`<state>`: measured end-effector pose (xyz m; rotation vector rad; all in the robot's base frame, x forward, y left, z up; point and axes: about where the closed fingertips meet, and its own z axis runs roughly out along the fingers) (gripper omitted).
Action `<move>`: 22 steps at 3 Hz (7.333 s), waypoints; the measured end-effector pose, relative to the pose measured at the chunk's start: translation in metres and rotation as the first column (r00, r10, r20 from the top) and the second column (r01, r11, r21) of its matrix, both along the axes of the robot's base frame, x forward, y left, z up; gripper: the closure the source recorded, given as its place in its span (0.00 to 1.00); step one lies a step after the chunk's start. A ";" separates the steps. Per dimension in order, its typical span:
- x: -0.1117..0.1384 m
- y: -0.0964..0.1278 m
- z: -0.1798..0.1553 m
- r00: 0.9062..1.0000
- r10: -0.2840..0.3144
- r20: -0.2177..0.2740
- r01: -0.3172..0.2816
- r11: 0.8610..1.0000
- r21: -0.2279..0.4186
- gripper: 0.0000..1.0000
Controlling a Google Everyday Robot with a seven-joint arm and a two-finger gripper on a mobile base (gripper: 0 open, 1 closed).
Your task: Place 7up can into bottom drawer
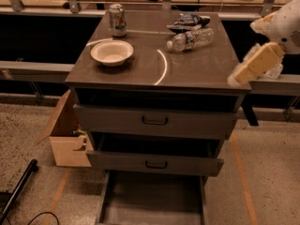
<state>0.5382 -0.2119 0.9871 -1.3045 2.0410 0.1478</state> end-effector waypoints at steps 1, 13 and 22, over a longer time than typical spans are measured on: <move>0.084 0.020 0.018 0.992 -0.062 0.109 0.033 0.967 0.251 0.00; 0.399 0.265 -0.032 0.873 -0.368 0.320 0.068 0.742 0.667 0.00; 0.459 0.338 -0.089 0.906 -0.346 0.242 0.095 0.727 0.680 0.17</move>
Offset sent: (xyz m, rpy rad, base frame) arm 0.0759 0.0183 0.0152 0.2293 -0.1036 -0.0424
